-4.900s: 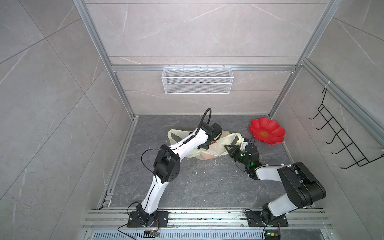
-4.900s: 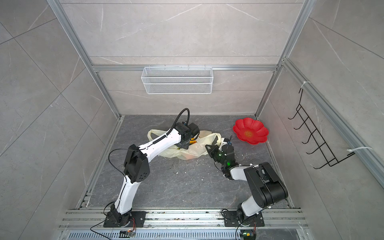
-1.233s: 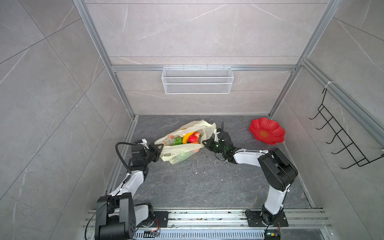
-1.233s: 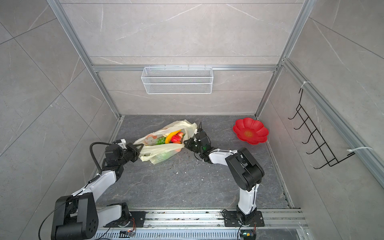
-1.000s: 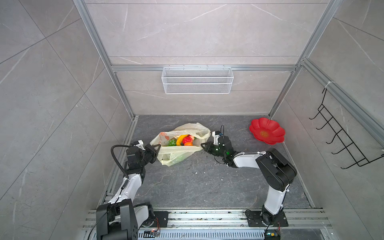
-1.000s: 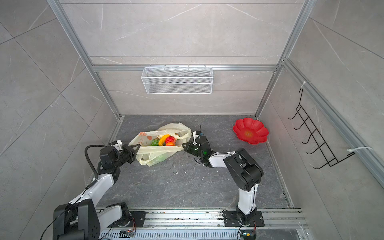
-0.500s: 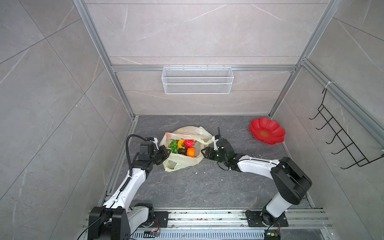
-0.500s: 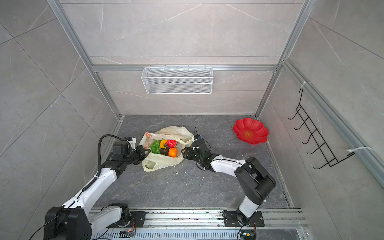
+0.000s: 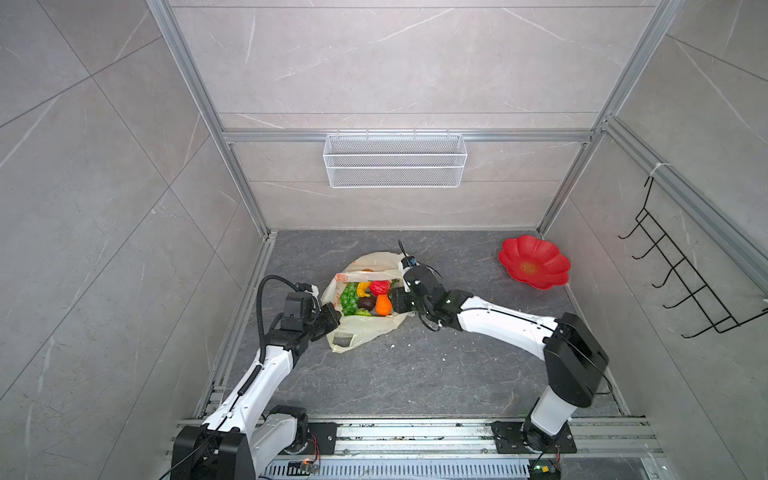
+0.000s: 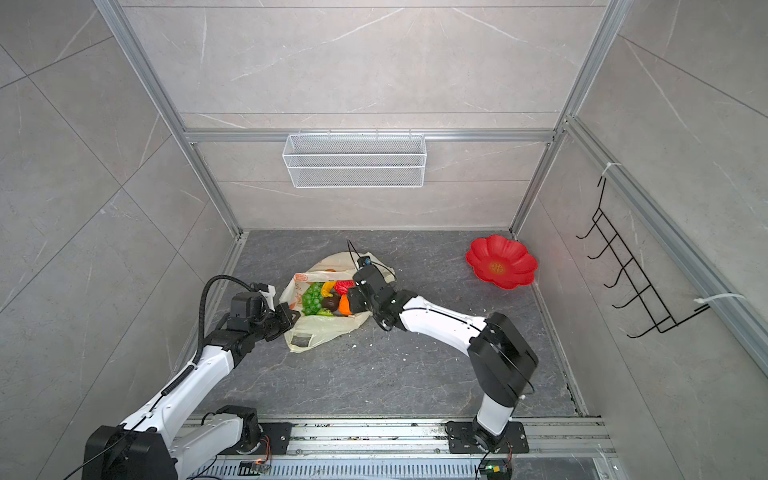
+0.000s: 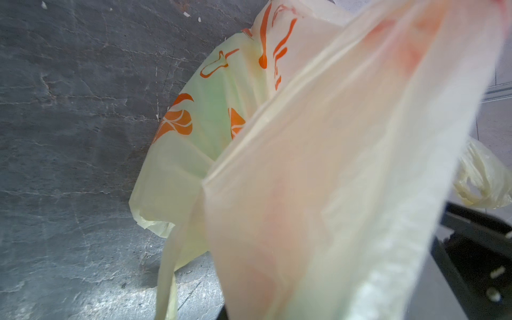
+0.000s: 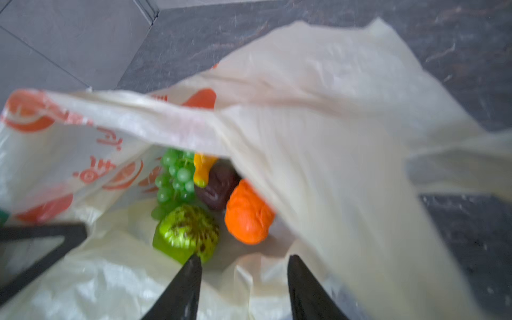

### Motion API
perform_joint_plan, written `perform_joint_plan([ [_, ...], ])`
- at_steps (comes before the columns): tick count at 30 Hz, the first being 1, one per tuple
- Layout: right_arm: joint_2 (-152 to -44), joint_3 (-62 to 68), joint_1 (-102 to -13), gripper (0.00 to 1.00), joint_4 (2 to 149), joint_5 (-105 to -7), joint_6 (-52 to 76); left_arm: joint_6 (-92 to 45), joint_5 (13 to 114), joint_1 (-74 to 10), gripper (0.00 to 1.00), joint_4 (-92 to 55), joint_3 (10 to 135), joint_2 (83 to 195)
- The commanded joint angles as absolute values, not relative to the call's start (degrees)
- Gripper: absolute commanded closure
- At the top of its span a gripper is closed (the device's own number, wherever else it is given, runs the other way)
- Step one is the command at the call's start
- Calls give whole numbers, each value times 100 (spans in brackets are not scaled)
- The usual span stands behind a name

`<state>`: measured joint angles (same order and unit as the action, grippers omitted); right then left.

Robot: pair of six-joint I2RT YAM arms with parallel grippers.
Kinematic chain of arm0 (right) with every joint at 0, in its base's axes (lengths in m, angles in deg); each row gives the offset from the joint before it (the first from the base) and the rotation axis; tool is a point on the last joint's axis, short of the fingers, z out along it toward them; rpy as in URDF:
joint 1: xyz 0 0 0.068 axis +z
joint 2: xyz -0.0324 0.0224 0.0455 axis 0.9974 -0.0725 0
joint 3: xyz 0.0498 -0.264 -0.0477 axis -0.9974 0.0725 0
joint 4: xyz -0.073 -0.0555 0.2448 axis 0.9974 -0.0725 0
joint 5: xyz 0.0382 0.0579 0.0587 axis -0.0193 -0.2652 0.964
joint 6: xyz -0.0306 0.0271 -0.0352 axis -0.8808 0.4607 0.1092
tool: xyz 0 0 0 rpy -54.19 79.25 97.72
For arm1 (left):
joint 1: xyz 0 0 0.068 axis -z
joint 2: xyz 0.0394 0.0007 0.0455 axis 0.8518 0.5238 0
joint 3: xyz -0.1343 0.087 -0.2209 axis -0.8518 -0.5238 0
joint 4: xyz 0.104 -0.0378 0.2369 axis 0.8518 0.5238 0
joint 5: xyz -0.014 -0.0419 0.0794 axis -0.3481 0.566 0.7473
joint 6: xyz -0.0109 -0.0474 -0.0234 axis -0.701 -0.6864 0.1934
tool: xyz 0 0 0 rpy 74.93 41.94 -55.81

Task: Take the fake fruits out of the plastic bag
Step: 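Hold the bag edge with the left gripper while the right gripper releases and lifts away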

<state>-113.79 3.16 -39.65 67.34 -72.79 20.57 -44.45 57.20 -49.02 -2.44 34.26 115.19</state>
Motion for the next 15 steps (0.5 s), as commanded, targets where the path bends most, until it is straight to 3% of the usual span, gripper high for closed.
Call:
perform_joint_plan([
  [1, -12194, -780, -4138, 47, 6112, -7696, 1460, -4253, 5826, -4877, 100, -234, 3384, 11388],
  [7, -13452, -2492, -4637, 46, 5640, -8137, 778, -4232, 5859, -4866, 100, -256, 3213, 11220],
  [15, -14083, -3632, -4990, 46, 5536, -7513, 771, -4121, 5494, -4809, 100, -587, 3282, 11574],
])
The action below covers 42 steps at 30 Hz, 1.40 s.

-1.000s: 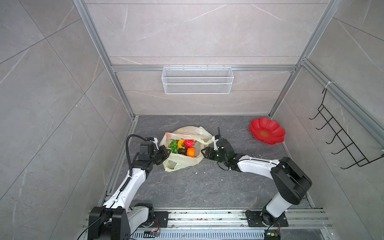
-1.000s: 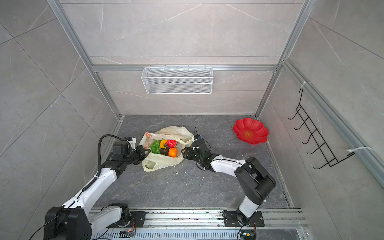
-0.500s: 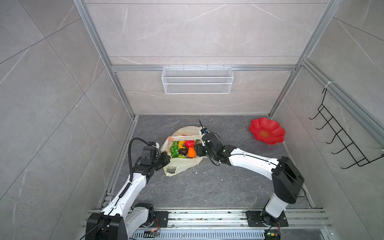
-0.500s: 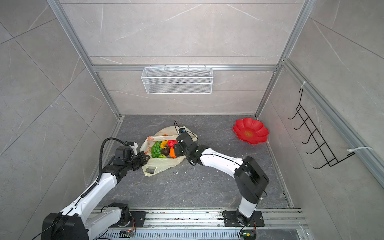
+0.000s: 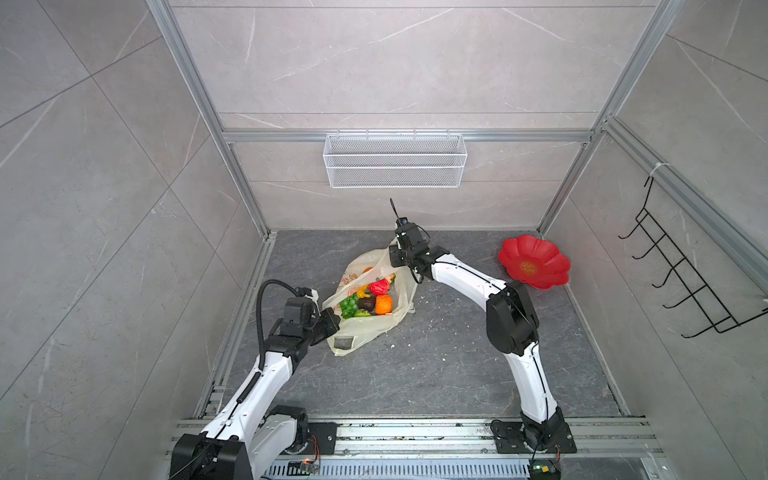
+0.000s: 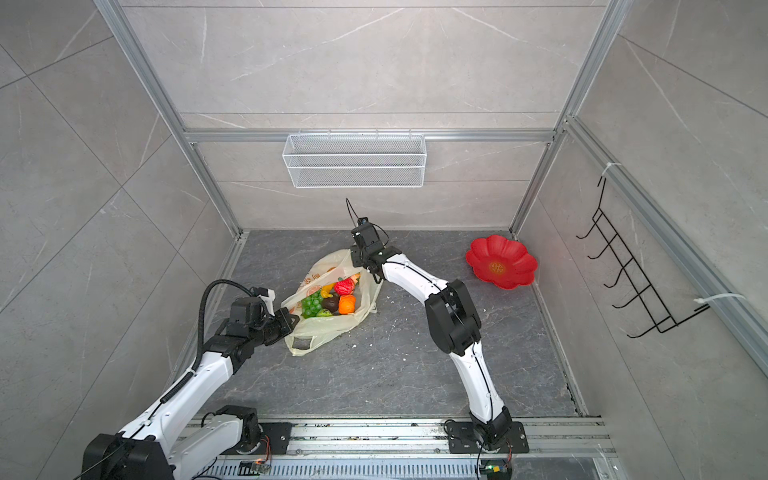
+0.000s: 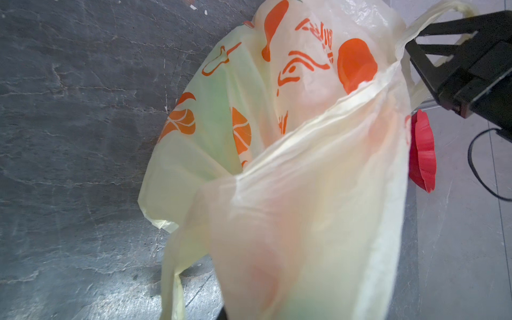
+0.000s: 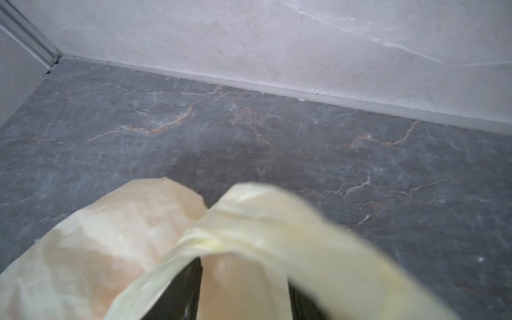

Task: Take the fake fruits out of the plastic bag
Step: 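Hold the bag edge with the left gripper while the right gripper releases and lifts away, then move the right gripper to the red flower plate's rim and grasp it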

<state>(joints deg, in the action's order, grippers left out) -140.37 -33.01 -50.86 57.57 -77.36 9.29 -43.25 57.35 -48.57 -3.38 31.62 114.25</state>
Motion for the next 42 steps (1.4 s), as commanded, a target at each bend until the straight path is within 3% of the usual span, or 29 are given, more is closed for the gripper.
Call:
perform_joint_plan([
  [1, -14064, -3714, -4990, 46, 5471, -7447, 794, -4120, 5472, -4781, 100, -641, 3319, 11668],
  [5, -13658, -3605, -4994, 41, 5333, -6983, 894, -4056, 5662, -4545, 100, -697, 3611, 12016],
  [12, -12238, -2327, -5148, 24, 5552, -6125, 1331, -3820, 5846, -4144, 100, -667, 4413, 12847],
  [17, -10928, -986, -5572, 22, 5898, -5592, 1736, -3701, 5939, -4005, 100, -724, 4539, 12992],
  [24, -9589, 764, -7060, 26, 5661, -6004, 2721, -3497, 6252, -3872, 100, -1136, 3895, 12498],
  [30, -9482, 1670, -8553, 28, 5644, -6254, 3768, -3479, 6120, -3865, 100, -1681, 3441, 12120],
  [42, -10310, 1805, -9678, 31, 5580, -7321, 4959, -3804, 5700, -3864, 100, -1849, 3397, 12119],
])
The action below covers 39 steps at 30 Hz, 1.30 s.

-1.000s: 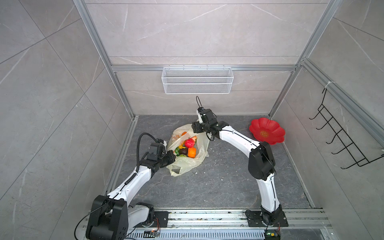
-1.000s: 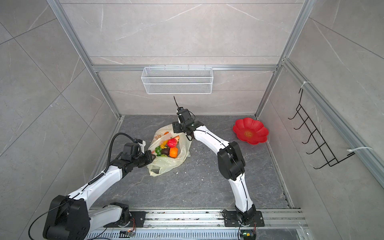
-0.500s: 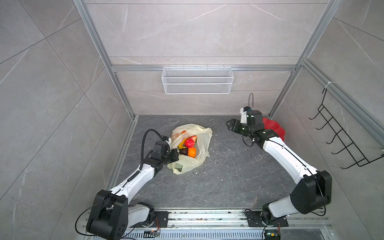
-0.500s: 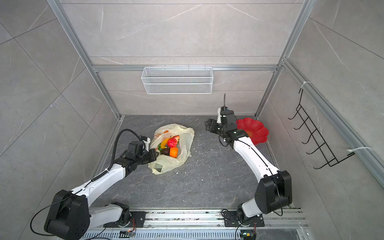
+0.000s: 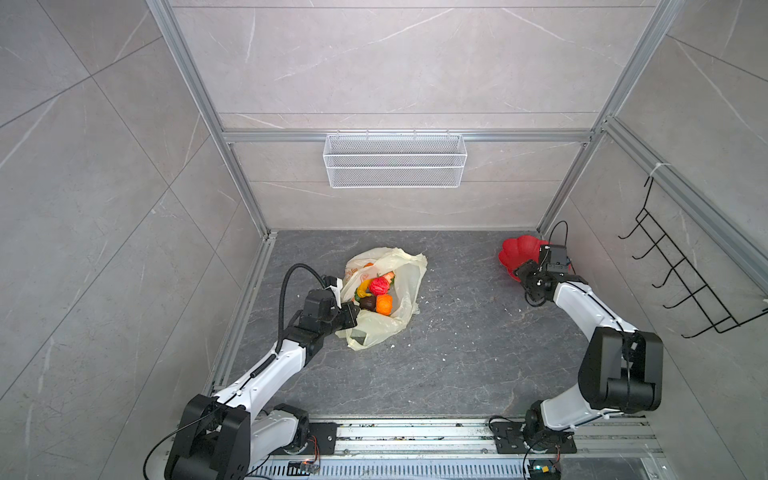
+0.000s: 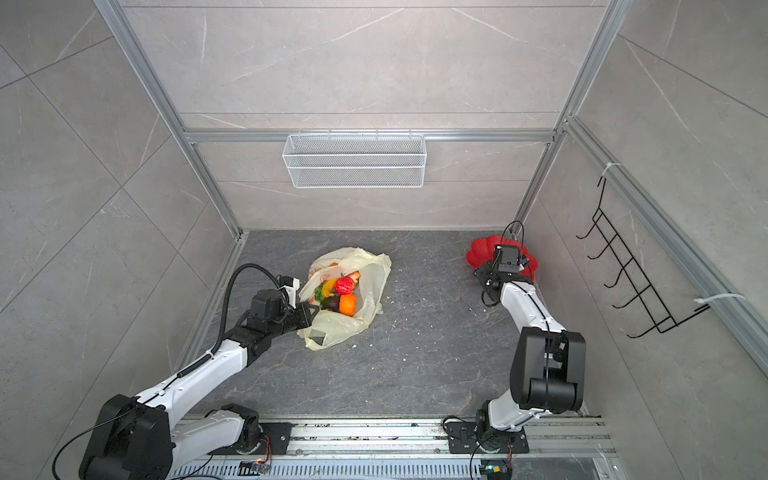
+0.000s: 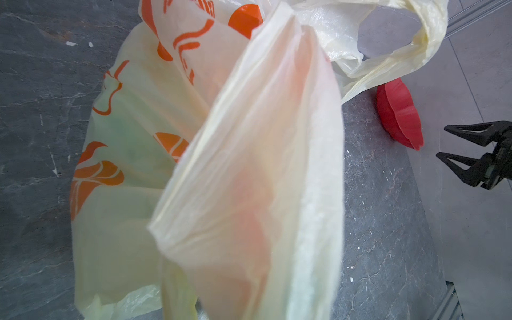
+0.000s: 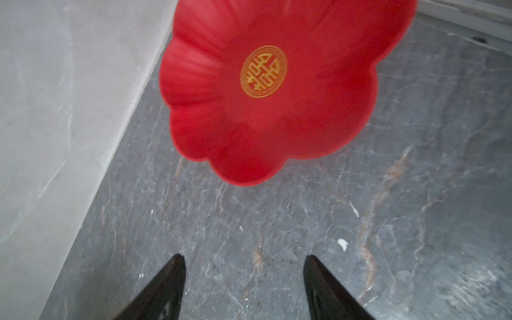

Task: Take the fake fruits out of the plastic bag
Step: 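Move the right gripper to the red flower plate's rim and grasp it, then drag the red plate with the right gripper next to the bag, then release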

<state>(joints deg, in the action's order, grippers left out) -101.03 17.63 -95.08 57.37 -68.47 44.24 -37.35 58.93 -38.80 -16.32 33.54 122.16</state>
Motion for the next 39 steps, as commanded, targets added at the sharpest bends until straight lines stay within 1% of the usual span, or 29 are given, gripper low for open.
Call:
perform_joint_plan([
  [1, -10389, 1791, -9758, 32, 5564, -7362, 5031, -3797, 5715, -3869, 100, -1825, 3402, 12103],
  [5, -10776, 1540, -10126, 35, 5537, -7398, 4991, -3757, 5913, -3865, 100, -1564, 3497, 12106],
  [11, -11218, 1152, -10326, 38, 5434, -7285, 4977, -3721, 5941, -3864, 100, -1528, 3524, 12168],
  [14, -11428, 1039, -10434, 41, 5408, -7184, 5066, -3724, 5937, -3865, 100, -1545, 3524, 12203],
  [16, -11590, 945, -10473, 45, 5478, -7070, 5049, -3726, 5937, -3862, 100, -1550, 3523, 12216],
  [20, -11912, 744, -10547, 49, 5465, -6817, 5069, -3717, 5946, -3867, 100, -1561, 3522, 12246],
  [25, -12046, 771, -10557, 57, 5600, -6612, 5123, -3717, 5950, -3866, 100, -1560, 3547, 12317],
  [30, -12150, 776, -10558, 69, 5663, -6452, 5130, -3708, 5940, -3869, 100, -1585, 3539, 12355],
  [31, -12149, 786, -10557, 73, 5673, -6420, 5132, -3695, 5950, -3868, 100, -1588, 3534, 12374],
  [33, -12126, 813, -10557, 76, 5683, -6387, 5119, -3675, 5971, -3871, 100, -1582, 3540, 12388],
  [35, -12086, 854, -10554, 82, 5702, -6367, 5106, -3673, 5990, -3871, 100, -1578, 3546, 12393],
  [39, -11932, 1005, -10558, 88, 5866, -6141, 5059, -3657, 6028, -3868, 100, -1576, 3544, 12424],
])
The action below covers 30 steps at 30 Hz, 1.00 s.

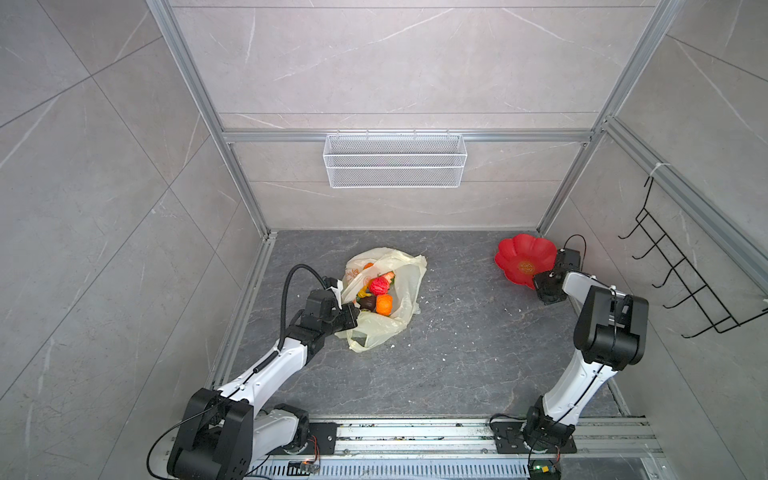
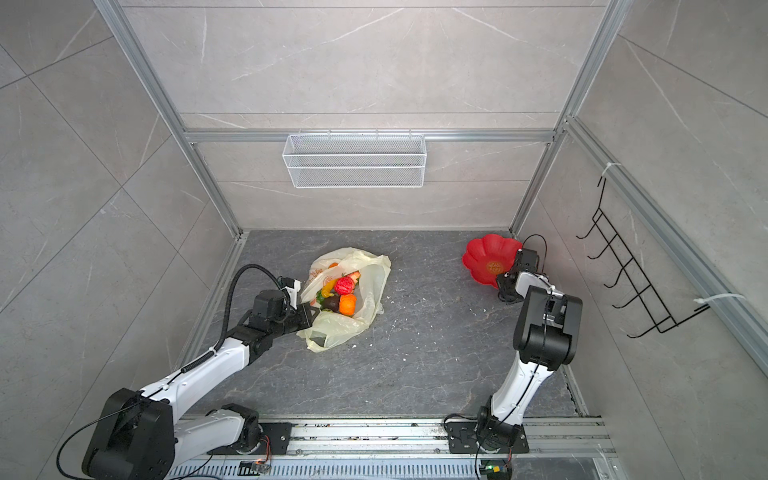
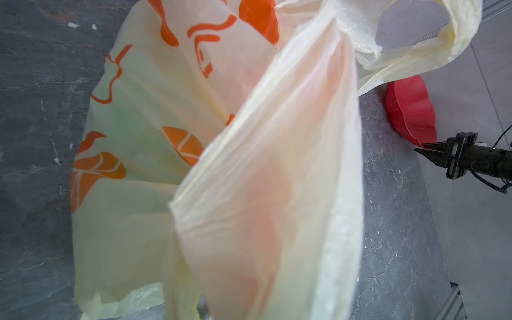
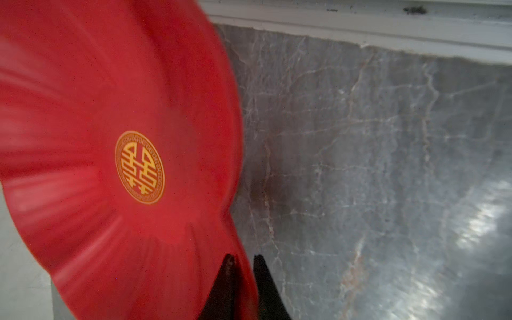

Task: Take the fake fruits out of the plastic bag
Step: 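Drag the red plate with the right gripper next to the bag, then release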

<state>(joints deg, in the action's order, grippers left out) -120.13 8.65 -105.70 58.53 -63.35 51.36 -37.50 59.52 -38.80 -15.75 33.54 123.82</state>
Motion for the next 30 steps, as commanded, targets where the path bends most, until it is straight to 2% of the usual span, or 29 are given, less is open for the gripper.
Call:
perform_joint_plan([
  [1, -11856, 1068, -10556, 89, 5891, -6045, 5024, -3656, 6054, -3869, 100, -1572, 3536, 12435],
  [11, -10389, 2604, -10342, 93, 6004, -5349, 4668, -3629, 6354, -3872, 100, -1493, 3509, 12361],
  [15, -9814, 3280, -10157, 93, 6059, -4720, 4245, -3710, 6584, -3866, 100, -1574, 3364, 12184],
  [21, -9143, 3540, -9559, 94, 5281, -4450, 3629, -3761, 6573, -3872, 100, -1726, 3278, 12170],
  [30, -8207, 4021, -8695, 94, 4499, -4248, 3560, -3665, 6753, -3871, 100, -1659, 3248, 11990],
])
